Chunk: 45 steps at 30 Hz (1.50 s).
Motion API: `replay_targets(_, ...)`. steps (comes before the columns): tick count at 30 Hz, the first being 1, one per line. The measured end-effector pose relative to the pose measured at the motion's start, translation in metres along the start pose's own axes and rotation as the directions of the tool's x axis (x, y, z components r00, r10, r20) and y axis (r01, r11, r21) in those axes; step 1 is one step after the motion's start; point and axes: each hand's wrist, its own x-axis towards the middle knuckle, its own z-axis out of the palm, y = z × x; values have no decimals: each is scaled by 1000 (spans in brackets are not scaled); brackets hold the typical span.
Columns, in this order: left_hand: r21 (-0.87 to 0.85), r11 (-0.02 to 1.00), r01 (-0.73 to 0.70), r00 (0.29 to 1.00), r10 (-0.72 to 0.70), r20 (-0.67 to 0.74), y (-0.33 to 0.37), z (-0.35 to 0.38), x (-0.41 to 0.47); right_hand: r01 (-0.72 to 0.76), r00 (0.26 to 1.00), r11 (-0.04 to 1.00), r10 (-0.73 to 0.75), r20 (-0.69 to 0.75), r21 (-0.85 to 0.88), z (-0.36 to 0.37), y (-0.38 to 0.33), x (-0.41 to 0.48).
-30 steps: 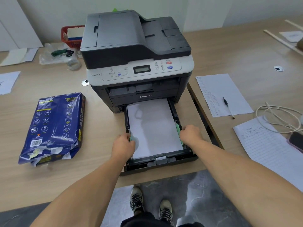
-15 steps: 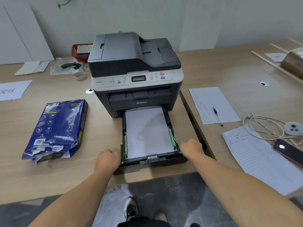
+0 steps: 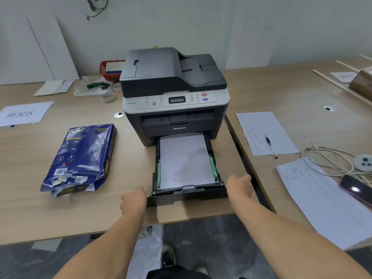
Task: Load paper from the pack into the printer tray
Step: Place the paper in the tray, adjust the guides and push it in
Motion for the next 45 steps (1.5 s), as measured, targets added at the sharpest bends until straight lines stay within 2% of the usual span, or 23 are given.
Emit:
replay_targets(3,-85,996,-15,999,18,34,6,0,5,-55,998,992,59,-26,115,6,-4,5)
replay_targets(6,-184,982,-32,998,43,55,17,2,10,-26,998,978,36,-44,207,16,-12,12)
replay_targets(12,-279,959,-59,993,86,86,51,7,30,-21,999,962,31,-35,271,36,-36,29)
replay_targets(18,-274,960,-66,991,94,92,75,19,49,-43,995,950,68,-70,310,61,-54,46)
replay_targets(28,-261,959,-107,984,140,109,104,39,82,-45,997,949,60,-39,311,85,-91,81)
replay_targets(35,-283,952,-120,978,162,132,131,49,100,-64,998,914,58,28,400,103,-111,103)
replay_targets(42,-272,956,-112,978,154,141,154,59,117,-40,999,905,51,-13,424,121,-127,121)
replay_targets(45,-281,952,-119,975,166,150,156,64,119,-58,998,895,58,14,442,128,-124,134)
